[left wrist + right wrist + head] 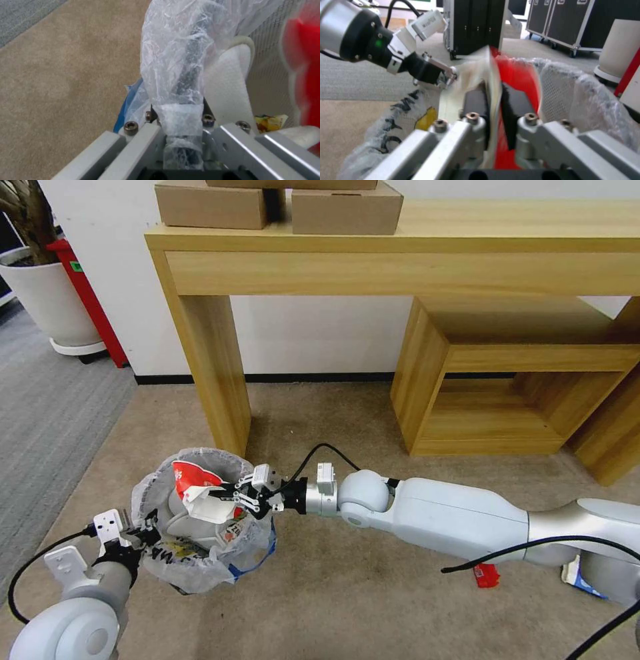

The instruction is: Pick up the trash bin and place the garbage on the floor into it.

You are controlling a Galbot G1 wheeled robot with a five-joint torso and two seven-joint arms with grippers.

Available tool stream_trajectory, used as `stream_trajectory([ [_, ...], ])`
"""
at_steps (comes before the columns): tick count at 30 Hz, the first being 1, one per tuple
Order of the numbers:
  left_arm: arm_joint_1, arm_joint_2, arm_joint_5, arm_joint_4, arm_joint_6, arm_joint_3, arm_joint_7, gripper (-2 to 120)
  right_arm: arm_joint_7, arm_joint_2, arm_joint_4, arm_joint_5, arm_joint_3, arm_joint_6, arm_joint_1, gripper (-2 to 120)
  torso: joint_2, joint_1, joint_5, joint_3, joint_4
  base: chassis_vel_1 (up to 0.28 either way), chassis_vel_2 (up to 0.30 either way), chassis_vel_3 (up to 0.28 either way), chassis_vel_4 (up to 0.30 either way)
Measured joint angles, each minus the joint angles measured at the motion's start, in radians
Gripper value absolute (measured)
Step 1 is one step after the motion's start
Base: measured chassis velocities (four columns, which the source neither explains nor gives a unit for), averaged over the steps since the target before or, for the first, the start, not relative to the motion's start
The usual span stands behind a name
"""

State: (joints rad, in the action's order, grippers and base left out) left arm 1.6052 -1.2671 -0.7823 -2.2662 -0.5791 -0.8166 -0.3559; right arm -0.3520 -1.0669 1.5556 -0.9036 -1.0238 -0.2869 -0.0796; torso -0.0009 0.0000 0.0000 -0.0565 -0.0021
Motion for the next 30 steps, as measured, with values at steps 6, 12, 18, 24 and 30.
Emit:
stream_trajectory([
  [6,0.0,0.001,0.0,0.004,0.002,0.002,0.002,1,0.003,0.003,0.002,0.004,0.002,-0.002,-0.007,41,0.0,0.0,0.0,0.0,0.0,0.0,0.0,0.0,0.0],
  [12,0.0,0.001,0.002,0.012,0.003,0.002,0.003,1,0.013,0.019,0.021,-0.001,0.028,-0.004,-0.013,64,0.0,0.0,0.0,0.0,0.0,0.0,0.0,0.0,0.0],
  [18,-0.001,-0.003,0.002,0.011,0.003,0.004,0.004,1,0.014,0.019,0.009,0.009,0.025,-0.005,-0.014,84,0.0,0.0,0.0,0.0,0.0,0.0,0.0,0.0,0.0],
  [24,0.001,-0.012,0.006,0.011,0.011,0.006,0.006,1,0.016,0.009,-0.013,0.028,-0.002,-0.002,-0.01,100,0.0,0.0,0.0,0.0,-0.0001,0.0,0.0,0.0,0.0],
  [30,0.004,-0.011,0.011,0.014,0.019,0.007,0.009,1,-0.001,-0.004,-0.037,0.003,-0.008,-0.015,-0.008,100,0.0,0.0,0.0,0.0,0.0001,0.0,0.0,0.0,0.0],
])
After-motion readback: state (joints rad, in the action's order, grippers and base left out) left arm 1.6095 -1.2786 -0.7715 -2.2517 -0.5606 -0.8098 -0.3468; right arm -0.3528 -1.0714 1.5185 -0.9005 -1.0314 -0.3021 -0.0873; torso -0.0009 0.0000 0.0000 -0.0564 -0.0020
